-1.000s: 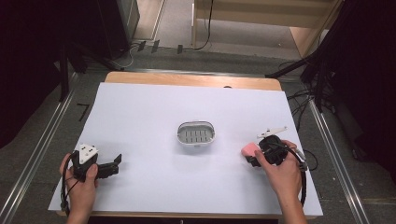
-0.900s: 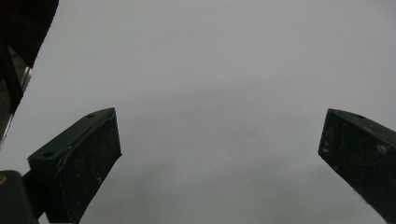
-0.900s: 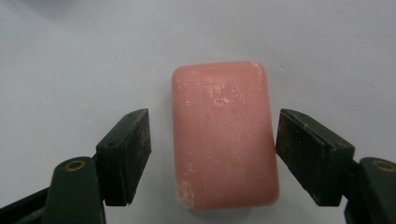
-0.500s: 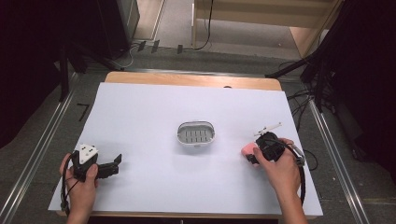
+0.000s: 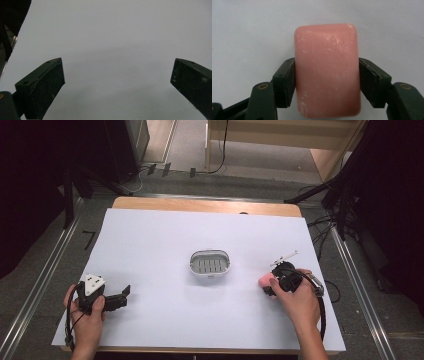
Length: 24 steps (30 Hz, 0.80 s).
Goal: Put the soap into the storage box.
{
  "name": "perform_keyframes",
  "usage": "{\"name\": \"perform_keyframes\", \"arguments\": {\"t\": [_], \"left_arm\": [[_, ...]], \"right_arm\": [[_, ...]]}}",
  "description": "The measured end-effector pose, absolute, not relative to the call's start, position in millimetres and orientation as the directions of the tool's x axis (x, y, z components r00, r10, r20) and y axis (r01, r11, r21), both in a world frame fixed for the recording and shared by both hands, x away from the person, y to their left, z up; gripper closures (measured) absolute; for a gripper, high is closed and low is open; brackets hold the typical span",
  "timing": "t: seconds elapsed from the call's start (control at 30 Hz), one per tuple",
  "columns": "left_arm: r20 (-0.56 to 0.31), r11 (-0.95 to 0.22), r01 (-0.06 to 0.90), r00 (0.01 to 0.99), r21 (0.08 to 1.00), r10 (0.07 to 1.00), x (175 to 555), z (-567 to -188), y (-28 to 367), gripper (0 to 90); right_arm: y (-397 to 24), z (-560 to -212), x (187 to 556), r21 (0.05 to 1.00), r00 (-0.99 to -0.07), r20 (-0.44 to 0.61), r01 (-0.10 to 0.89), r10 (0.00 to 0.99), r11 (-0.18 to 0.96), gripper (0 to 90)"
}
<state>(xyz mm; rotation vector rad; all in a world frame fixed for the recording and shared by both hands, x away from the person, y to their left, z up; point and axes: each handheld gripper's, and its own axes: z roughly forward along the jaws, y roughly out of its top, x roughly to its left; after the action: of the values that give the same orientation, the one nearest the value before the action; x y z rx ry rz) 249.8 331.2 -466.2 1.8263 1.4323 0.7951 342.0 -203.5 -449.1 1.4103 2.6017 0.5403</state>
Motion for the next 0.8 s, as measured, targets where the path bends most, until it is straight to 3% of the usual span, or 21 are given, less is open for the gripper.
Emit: {"name": "perform_keyframes", "arguments": {"t": [0.8], "left_arm": [[0.058,-0.17,0.565,0.211,0.807,0.976,249.7,-466.2,331.1,0.0]], "right_arm": [[-199.4,-453.0,343.9,0.356,-0.57,0.033,0.774,0.821,0.524,38.5]]}}
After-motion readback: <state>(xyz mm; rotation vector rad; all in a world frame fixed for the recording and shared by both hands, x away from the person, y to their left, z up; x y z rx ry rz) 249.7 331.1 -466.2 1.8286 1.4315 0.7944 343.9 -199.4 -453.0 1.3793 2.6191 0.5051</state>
